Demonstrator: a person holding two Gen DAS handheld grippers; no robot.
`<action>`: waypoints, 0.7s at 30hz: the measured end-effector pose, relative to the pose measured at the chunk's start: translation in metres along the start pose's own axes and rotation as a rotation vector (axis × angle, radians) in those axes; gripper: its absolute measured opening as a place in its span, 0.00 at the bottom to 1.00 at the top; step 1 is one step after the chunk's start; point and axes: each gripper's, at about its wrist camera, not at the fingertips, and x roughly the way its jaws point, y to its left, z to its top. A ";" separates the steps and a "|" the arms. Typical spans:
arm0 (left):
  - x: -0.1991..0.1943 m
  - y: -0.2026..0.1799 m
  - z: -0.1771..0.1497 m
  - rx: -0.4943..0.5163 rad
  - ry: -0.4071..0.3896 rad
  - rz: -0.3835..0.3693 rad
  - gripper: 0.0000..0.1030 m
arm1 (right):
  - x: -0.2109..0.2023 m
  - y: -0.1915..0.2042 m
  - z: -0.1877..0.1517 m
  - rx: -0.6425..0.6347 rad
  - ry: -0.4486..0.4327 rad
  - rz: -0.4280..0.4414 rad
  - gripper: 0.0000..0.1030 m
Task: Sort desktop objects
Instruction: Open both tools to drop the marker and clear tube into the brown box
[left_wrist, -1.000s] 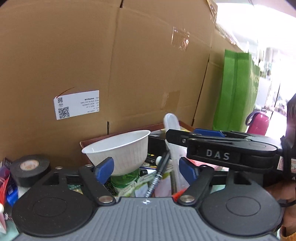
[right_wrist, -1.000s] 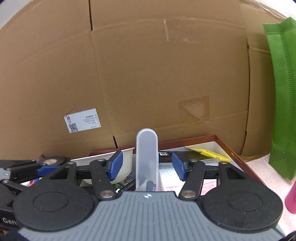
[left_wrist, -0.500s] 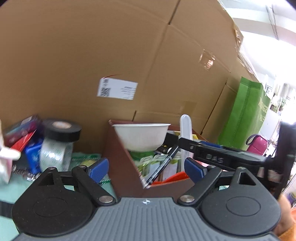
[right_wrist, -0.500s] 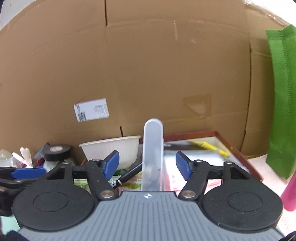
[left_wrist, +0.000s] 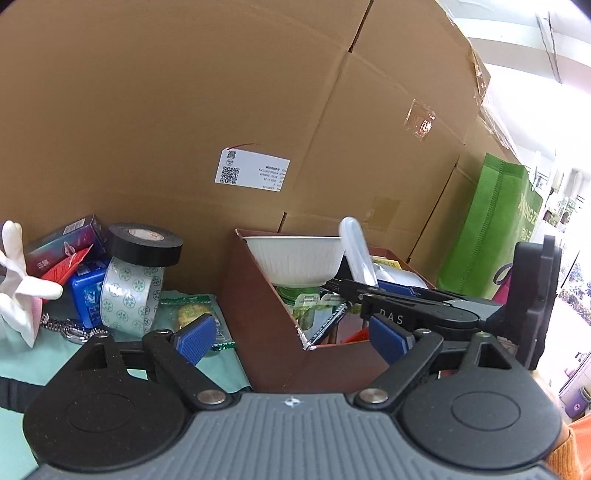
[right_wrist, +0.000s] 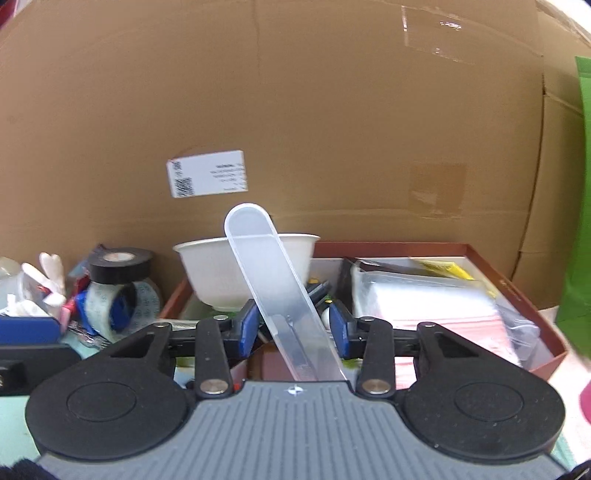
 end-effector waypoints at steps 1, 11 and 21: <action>0.000 0.001 -0.001 -0.006 0.003 -0.005 0.90 | -0.001 -0.003 0.000 -0.005 0.004 -0.011 0.36; -0.002 0.001 -0.003 -0.017 0.009 -0.020 0.90 | -0.004 -0.026 0.026 0.080 -0.042 -0.030 0.25; -0.006 0.009 -0.003 -0.035 -0.017 0.023 0.90 | 0.006 -0.028 0.025 0.101 -0.042 -0.015 0.53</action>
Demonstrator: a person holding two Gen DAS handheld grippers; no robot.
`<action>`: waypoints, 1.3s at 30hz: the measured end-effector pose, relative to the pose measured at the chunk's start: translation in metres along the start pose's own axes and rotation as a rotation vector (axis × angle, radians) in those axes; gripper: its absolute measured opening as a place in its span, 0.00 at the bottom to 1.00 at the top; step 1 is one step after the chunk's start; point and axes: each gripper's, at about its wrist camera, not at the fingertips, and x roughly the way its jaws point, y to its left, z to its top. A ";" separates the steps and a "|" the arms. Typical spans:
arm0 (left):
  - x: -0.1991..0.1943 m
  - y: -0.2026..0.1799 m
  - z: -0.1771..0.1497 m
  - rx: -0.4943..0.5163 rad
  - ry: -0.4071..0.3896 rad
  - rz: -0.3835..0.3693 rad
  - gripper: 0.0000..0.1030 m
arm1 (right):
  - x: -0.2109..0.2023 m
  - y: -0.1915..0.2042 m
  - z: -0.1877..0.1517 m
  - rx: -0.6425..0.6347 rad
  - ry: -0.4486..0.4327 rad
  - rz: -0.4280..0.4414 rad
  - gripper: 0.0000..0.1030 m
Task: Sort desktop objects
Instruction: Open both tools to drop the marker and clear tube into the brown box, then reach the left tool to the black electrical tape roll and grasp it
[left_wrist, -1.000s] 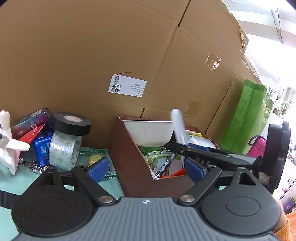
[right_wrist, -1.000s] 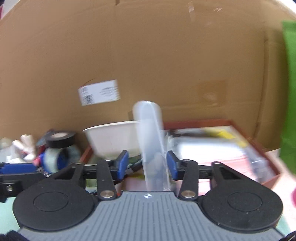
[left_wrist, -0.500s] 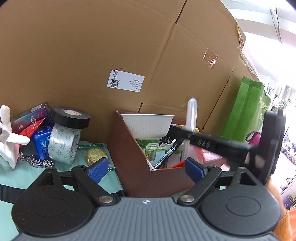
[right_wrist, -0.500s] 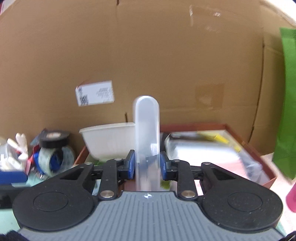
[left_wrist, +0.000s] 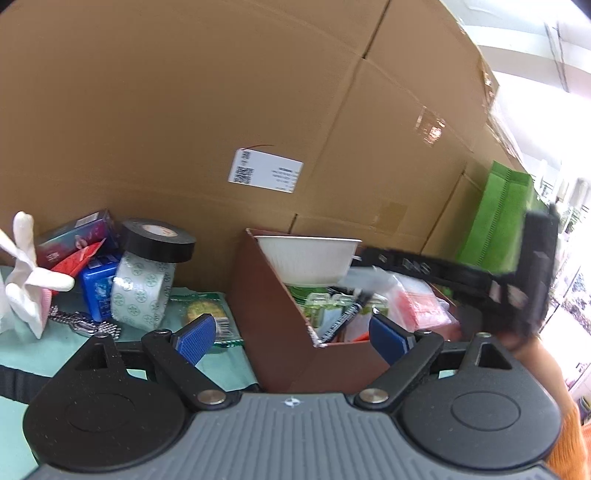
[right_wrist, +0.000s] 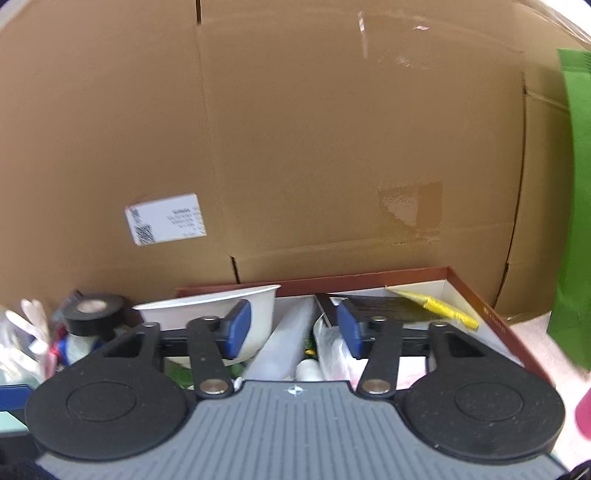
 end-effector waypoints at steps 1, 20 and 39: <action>0.000 0.002 0.000 -0.010 -0.001 0.002 0.90 | -0.005 0.001 -0.003 0.002 -0.001 -0.011 0.55; -0.030 0.024 -0.019 -0.092 0.024 0.053 0.91 | -0.081 0.051 -0.043 -0.125 -0.030 0.034 0.87; -0.071 0.063 0.002 -0.114 -0.075 0.115 0.93 | -0.092 0.147 -0.079 -0.251 -0.009 0.304 0.90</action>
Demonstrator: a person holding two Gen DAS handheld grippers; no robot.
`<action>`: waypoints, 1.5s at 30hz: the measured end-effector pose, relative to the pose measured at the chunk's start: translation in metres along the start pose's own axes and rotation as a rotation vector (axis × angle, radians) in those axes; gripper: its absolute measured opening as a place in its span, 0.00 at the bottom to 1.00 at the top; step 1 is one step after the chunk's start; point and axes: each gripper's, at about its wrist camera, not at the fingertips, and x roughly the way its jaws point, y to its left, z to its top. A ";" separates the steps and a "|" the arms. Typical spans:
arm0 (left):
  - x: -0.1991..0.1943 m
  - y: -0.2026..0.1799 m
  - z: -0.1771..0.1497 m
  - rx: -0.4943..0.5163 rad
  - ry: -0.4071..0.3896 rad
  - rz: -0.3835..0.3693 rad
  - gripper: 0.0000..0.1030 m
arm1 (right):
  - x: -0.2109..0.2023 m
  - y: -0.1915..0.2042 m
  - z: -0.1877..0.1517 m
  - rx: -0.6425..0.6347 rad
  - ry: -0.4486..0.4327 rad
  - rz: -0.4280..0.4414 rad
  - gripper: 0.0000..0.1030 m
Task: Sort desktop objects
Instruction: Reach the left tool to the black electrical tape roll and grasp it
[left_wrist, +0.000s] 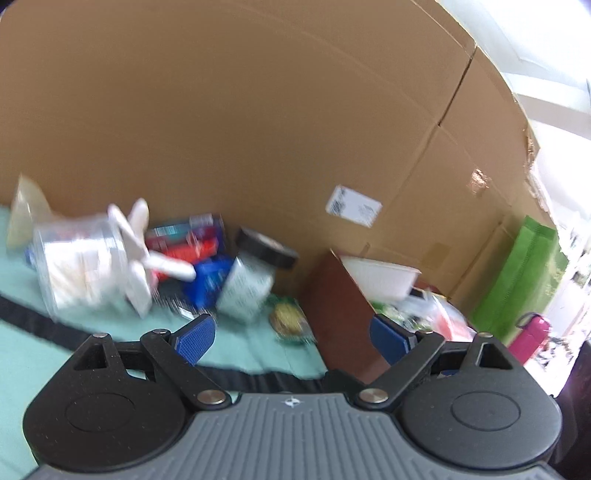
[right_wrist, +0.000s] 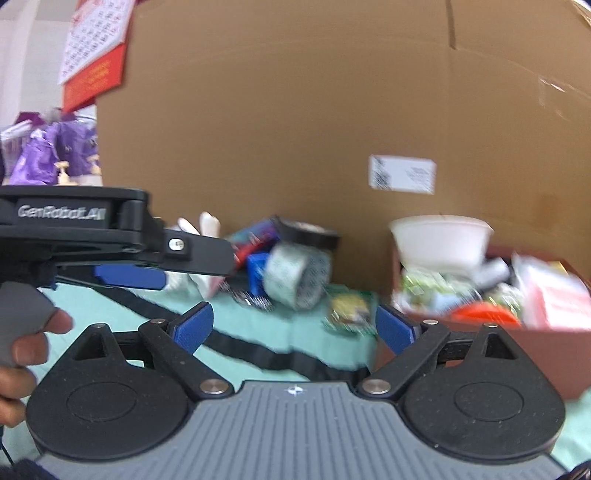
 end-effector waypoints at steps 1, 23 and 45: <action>0.002 0.000 0.004 0.011 -0.004 0.003 0.93 | 0.004 0.002 0.004 -0.007 -0.013 0.013 0.90; 0.132 0.030 0.078 0.061 0.201 -0.104 0.77 | 0.145 -0.016 0.043 0.091 -0.003 -0.056 0.89; 0.128 0.038 0.063 0.005 0.241 -0.047 0.38 | 0.161 -0.031 0.040 0.109 0.013 -0.053 0.73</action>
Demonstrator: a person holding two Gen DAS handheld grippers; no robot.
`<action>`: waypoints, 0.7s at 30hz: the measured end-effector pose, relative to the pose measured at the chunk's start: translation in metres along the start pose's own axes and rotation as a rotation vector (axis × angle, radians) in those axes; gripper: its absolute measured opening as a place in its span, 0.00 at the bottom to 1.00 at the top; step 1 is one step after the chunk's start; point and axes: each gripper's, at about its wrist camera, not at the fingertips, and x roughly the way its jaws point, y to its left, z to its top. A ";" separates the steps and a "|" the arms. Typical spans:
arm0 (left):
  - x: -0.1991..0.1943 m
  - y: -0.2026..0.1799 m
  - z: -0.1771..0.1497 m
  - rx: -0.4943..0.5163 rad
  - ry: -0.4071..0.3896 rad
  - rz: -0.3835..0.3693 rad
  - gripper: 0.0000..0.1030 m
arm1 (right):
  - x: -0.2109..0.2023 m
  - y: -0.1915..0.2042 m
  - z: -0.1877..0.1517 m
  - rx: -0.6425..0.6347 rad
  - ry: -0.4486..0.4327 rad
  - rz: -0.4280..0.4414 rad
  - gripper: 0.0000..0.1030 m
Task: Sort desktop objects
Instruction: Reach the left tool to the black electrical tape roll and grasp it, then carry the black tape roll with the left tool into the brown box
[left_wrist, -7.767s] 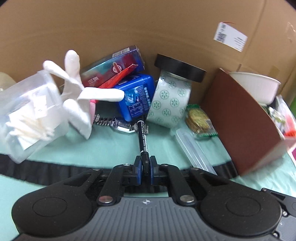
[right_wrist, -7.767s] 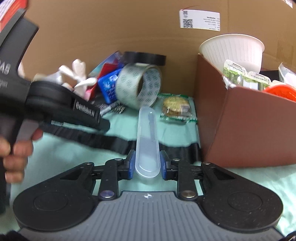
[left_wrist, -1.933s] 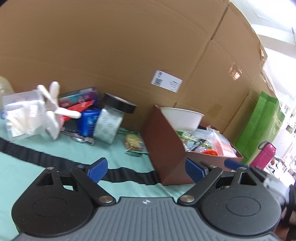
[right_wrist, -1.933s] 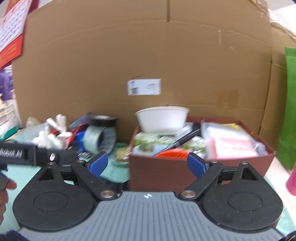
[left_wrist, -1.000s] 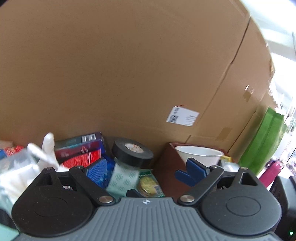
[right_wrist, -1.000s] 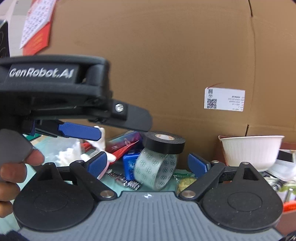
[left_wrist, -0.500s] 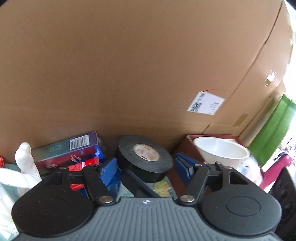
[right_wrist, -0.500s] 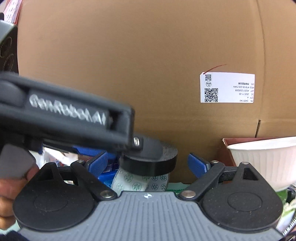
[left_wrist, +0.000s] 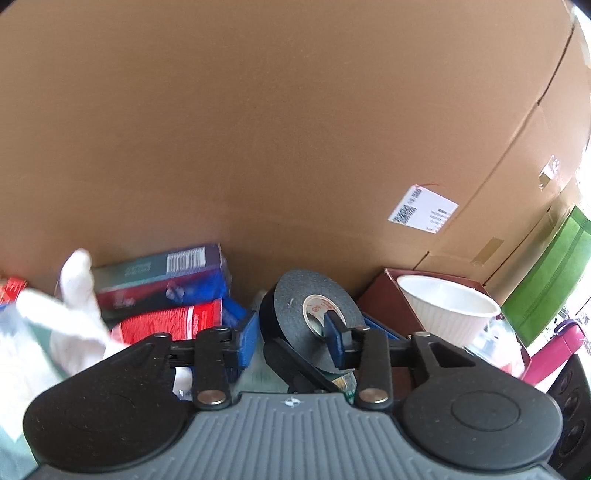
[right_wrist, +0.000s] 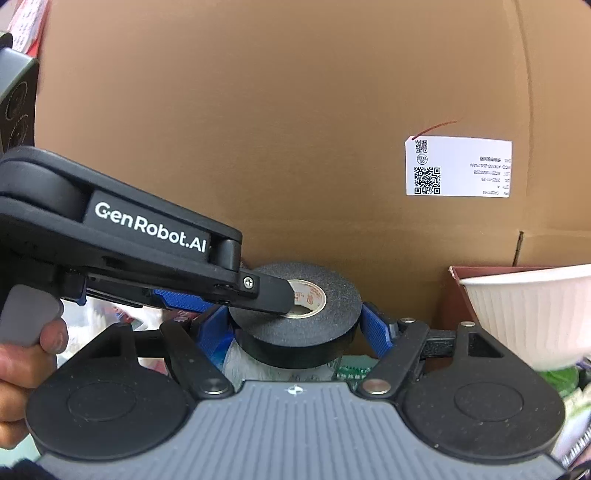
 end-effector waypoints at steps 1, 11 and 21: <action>-0.005 -0.001 -0.005 -0.009 -0.002 0.000 0.37 | -0.005 0.001 -0.002 -0.009 -0.001 0.001 0.73; -0.054 -0.037 -0.049 0.003 -0.073 0.000 0.36 | -0.072 0.011 -0.025 -0.068 -0.056 -0.021 0.73; -0.075 -0.098 -0.072 0.085 -0.092 -0.062 0.36 | -0.135 0.002 -0.031 -0.083 -0.123 -0.093 0.73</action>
